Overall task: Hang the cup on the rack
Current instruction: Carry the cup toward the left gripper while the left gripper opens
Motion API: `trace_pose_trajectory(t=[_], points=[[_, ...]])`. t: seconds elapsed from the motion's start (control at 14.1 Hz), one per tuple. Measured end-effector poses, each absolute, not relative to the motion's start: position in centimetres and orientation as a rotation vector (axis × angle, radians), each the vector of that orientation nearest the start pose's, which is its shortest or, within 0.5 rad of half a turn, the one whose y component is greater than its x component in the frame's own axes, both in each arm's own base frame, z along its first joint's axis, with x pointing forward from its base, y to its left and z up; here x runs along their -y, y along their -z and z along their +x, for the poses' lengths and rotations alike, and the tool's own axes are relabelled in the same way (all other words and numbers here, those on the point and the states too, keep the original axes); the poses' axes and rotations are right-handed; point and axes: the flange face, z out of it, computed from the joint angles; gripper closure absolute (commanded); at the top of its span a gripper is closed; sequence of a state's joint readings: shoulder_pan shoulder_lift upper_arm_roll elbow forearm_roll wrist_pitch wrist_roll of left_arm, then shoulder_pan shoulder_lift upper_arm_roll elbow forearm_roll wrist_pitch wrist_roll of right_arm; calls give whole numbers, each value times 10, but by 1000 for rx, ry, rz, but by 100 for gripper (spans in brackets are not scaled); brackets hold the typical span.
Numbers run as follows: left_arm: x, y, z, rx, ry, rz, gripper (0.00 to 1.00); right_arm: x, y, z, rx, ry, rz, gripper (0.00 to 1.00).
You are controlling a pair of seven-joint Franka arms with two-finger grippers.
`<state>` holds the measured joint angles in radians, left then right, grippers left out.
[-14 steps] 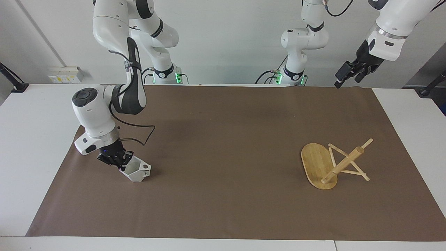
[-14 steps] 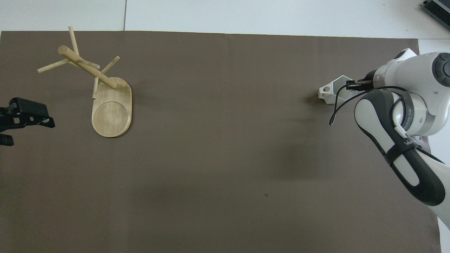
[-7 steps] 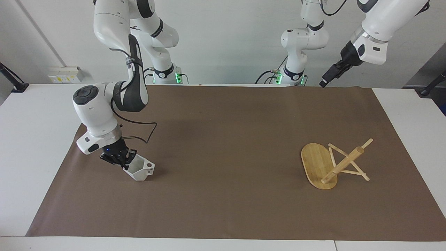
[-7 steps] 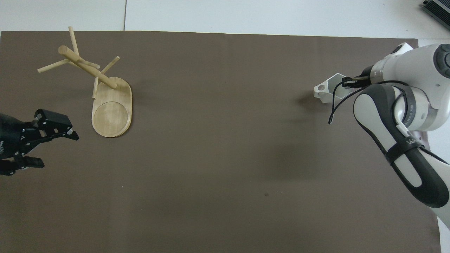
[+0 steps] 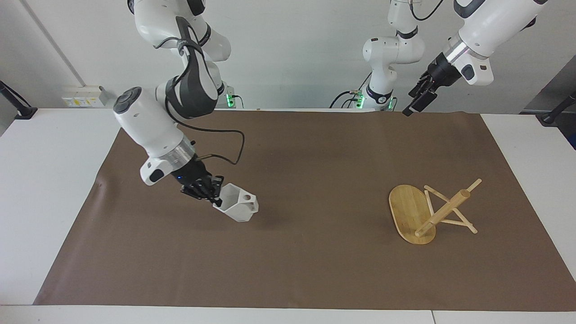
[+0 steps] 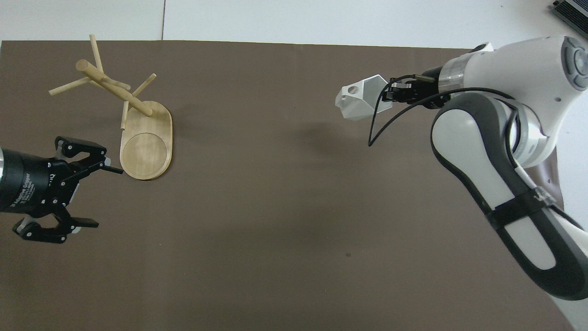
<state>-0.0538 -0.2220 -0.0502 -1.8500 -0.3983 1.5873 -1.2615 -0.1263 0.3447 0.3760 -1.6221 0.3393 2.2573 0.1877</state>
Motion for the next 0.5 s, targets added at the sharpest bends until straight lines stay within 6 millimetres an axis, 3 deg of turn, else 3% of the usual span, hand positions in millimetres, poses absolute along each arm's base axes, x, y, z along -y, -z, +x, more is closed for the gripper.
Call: trace_pose_trajectory(t=[0.21, 0.5], points=[[100, -607, 476, 2205, -611, -2656, 0, -229, -485, 650, -245, 286, -2500, 100], [104, -610, 482, 2505, -834, -2498, 0, -311, -507, 614, -227, 217, -2406, 100]])
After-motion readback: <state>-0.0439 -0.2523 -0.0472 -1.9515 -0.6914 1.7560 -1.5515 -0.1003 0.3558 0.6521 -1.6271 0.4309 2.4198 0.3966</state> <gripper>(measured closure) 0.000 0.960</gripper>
